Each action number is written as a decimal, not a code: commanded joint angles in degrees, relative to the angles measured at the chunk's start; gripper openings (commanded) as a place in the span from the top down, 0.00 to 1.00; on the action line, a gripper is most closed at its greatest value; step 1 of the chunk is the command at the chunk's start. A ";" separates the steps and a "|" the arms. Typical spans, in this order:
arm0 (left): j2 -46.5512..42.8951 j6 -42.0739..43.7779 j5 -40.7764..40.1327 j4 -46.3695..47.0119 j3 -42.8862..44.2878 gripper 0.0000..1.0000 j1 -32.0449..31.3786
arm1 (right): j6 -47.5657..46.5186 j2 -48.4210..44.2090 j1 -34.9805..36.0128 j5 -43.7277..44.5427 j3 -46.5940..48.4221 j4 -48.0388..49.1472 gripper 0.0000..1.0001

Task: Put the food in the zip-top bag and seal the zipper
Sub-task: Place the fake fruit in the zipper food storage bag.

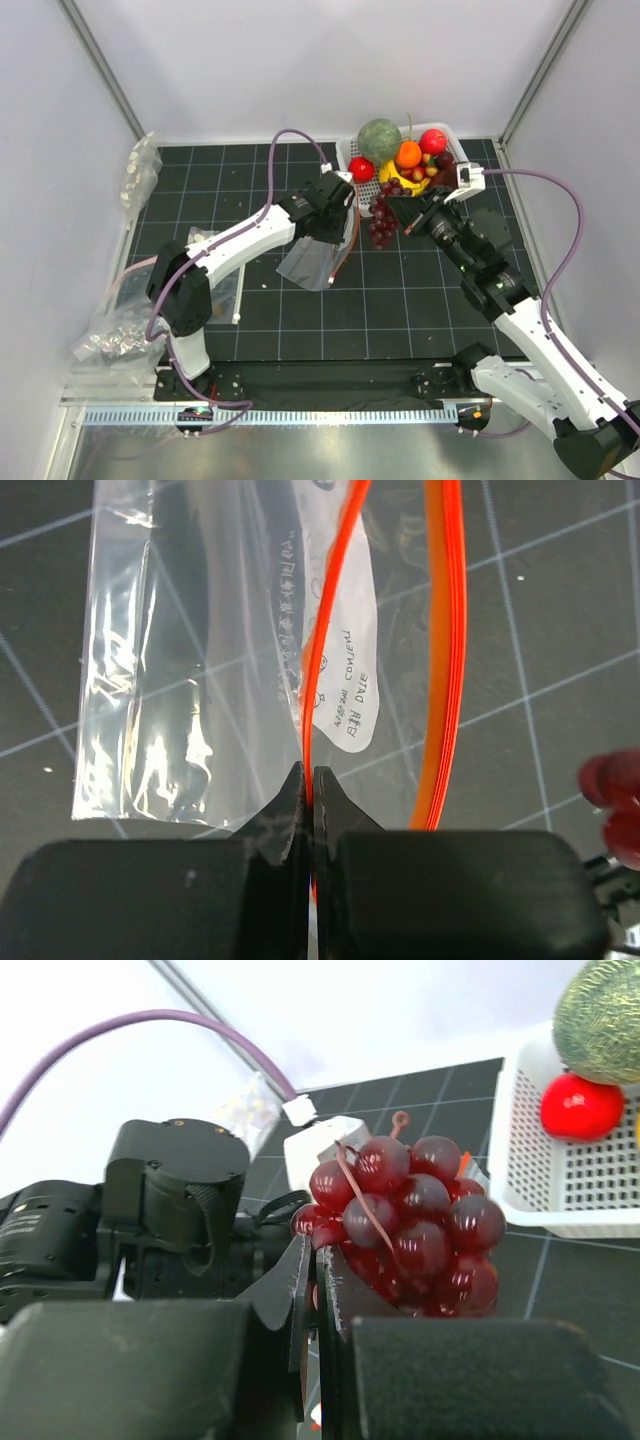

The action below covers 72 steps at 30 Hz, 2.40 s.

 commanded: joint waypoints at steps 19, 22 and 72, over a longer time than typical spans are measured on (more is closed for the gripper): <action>-5.91 -5.81 18.24 11.69 -6.82 1.00 3.21 | 5.69 0.74 2.92 -4.03 -1.10 17.37 0.99; -6.97 -7.13 21.32 13.80 -8.49 1.00 3.92 | 5.95 1.01 3.80 -3.33 -2.67 18.42 0.99; -14.36 -6.26 18.16 15.66 -15.00 1.00 5.06 | -4.68 9.62 19.88 22.60 -3.03 11.64 0.99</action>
